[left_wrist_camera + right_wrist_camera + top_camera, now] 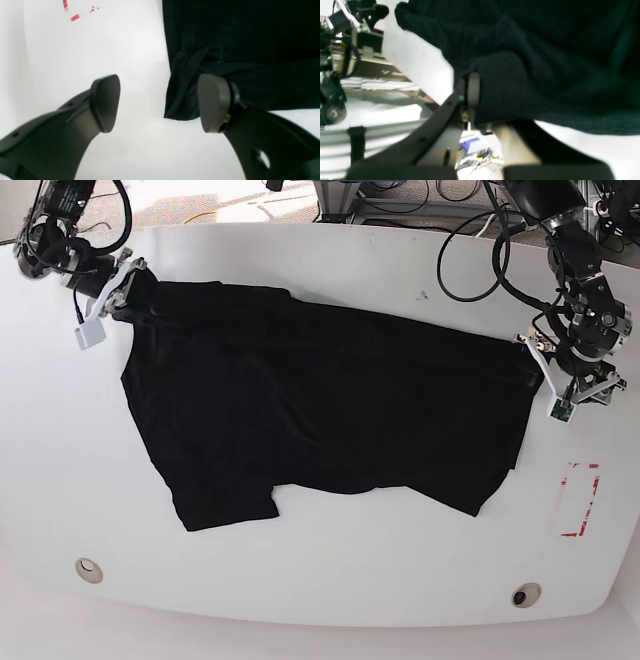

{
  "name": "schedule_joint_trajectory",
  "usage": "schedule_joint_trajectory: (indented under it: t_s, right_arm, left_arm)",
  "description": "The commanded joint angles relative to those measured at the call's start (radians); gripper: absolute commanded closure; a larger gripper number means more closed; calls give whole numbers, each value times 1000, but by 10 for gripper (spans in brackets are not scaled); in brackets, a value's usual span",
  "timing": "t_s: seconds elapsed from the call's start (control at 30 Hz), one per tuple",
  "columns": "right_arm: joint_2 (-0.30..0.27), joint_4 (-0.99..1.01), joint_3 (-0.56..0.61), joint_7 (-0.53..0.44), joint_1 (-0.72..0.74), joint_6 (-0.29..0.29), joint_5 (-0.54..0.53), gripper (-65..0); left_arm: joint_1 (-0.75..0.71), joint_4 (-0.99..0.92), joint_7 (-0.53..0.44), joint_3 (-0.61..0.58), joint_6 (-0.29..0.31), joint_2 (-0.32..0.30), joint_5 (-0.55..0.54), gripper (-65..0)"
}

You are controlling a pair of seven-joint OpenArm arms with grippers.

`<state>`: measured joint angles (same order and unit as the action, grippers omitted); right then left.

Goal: Layout the t-shirt on the table in an organized manner, then fold the t-shirt properly
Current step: 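Grasp the shirt edge with the right gripper and pull it outward, then move the right gripper along the shirt edge toward the sleeve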

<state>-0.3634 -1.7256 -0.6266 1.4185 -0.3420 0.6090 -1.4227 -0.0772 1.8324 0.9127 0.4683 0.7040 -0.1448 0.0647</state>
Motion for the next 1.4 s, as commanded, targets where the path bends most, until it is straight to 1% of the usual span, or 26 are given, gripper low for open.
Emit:
schedule_joint_trajectory:
  t_s: [0.0, 0.13, 0.2, 0.33, 0.43, 0.73, 0.8, 0.83, 0.87, 0.9, 0.93, 0.97, 1.03, 1.07, 1.23, 1.27, 1.37]
  right_arm:
    - [-19, 11, -3, -22, 48, 5, -46, -6]
    - [-19, 108, 3, -22, 148, 1, -36, -6]
    - [-19, 175, 24, -22, 197, 1, -26, -6]
    - [-19, 299, 61, -22, 286, 1, 6, -6]
    - [-13, 365, 64, -22, 346, 1, 36, -11]
    - [-10, 453, 64, -22, 464, 1, 122, -14]
    - [-10, 461, 64, -22, 478, 1, 142, -25]
    - [-10, 462, 64, -22, 479, 1, 156, -43]
    - [-10, 462, 64, -22, 479, 1, 173, -76]
    - [-10, 462, 64, -22, 484, 1, 191, -127]
    - [-10, 462, 64, -22, 485, 1, 201, -159]
    - [-10, 462, 64, -22, 487, 1, 217, -233]
    - [-10, 462, 64, -22, 489, 1, 237, -339]
    - [-10, 462, 64, -22, 492, 1, 250, -403]
    - [-10, 461, 66, -35, 493, 1, 279, -623]
    - [-10, 456, 67, -35, 495, 1, 282, -647]
    - [-16, 451, 81, -22, 499, 1, 274, -650]
  left_arm:
    - [14, 16, -17, 2, -6, -13, -4, -444]
    - [14, 16, -17, 0, -6, -9, -4, -444]
    - [14, 16, -17, 0, -6, -9, -4, -444]
    - [14, 16, -17, 0, -6, -11, -4, -444]
    - [12, 16, -17, 0, -6, -11, -4, -444]
    - [-6, 17, -17, 0, -6, -13, -4, -444]
    - [-6, 17, -17, 0, -6, -13, -4, -444]
    - [-6, 16, -17, 0, -6, -13, -4, -444]
    - [-6, 16, -17, 0, -6, -13, -4, -444]
    - [-6, 16, -17, 0, -6, -13, -4, -444]
    - [-6, 16, -17, 0, -6, -13, -4, -444]
    - [-6, 16, -17, 0, -6, -13, -4, -444]
    - [-6, 16, -17, 0, -6, -13, -4, -444]
    - [-6, 14, -17, 0, -6, -13, -4, -444]
    - [-6, 14, -17, 0, -6, -13, -4, -444]
    - [-6, 14, -17, 0, -6, -13, -4, -444]
    - [-6, 14, -17, -1, -6, -13, -4, -444]
